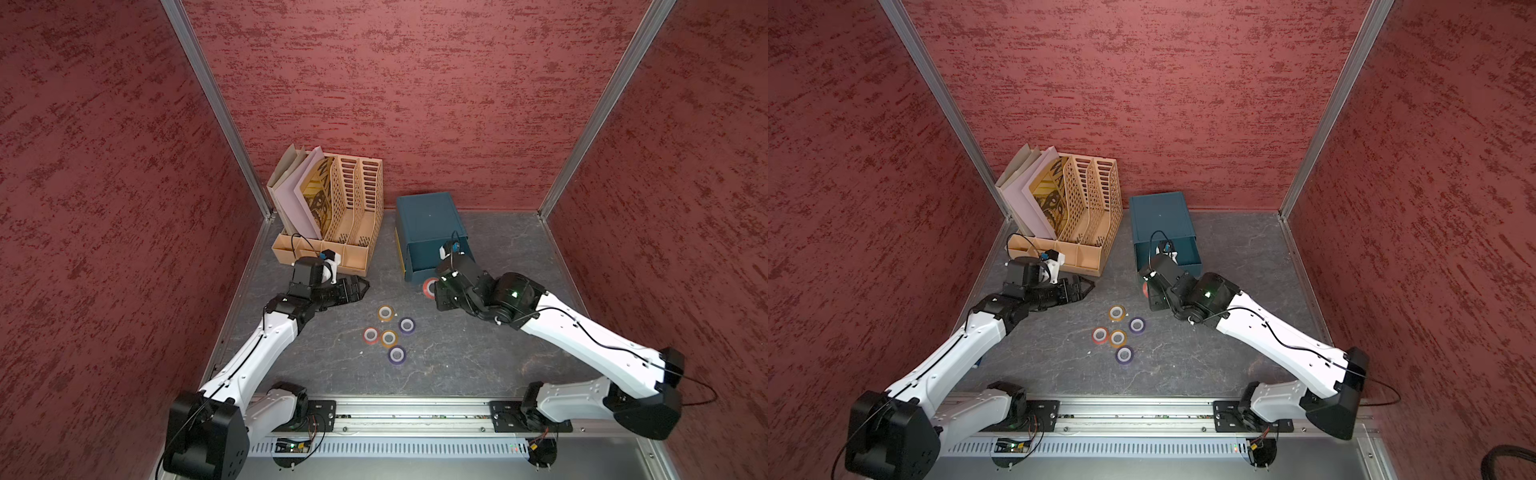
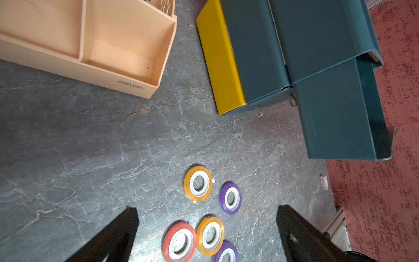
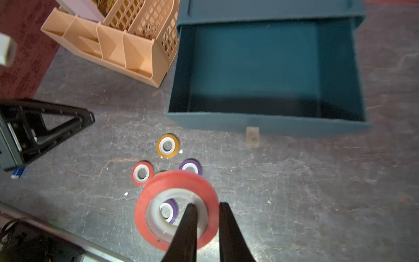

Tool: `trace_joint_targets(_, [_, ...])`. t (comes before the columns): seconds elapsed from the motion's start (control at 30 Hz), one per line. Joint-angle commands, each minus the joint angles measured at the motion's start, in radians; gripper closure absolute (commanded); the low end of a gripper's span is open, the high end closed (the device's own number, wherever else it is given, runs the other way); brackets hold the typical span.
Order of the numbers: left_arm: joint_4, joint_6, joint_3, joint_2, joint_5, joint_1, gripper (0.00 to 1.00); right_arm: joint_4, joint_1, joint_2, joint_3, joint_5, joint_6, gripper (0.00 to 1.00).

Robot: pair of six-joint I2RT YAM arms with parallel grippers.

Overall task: Place the transparent tape into the drawer according to color
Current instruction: Place the tape in the drawer.

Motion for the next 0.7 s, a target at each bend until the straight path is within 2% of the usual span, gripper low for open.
trace_joint_targets(0.0, [0.002, 0.004, -0.025, 0.003, 0.008, -0.021, 0.0, -0.013, -0.049, -0.005, 0.039, 0.129, -0.07, 1.0])
trace_joint_targets(0.27, [0.023, -0.027, -0.064, 0.011, -0.015, -0.085, 0.0, 0.095, -0.148, 0.055, 0.079, 0.198, -0.144, 1.0])
trace_joint_targets(0.57, [-0.021, -0.014, -0.057, 0.022, -0.031, -0.128, 0.0, 0.178, -0.255, 0.122, 0.052, 0.168, -0.16, 1.0])
trace_joint_targets(0.67, [-0.035, -0.012, -0.061, 0.024, -0.039, -0.133, 0.0, 0.199, -0.279, 0.124, 0.033, 0.139, -0.155, 0.92])
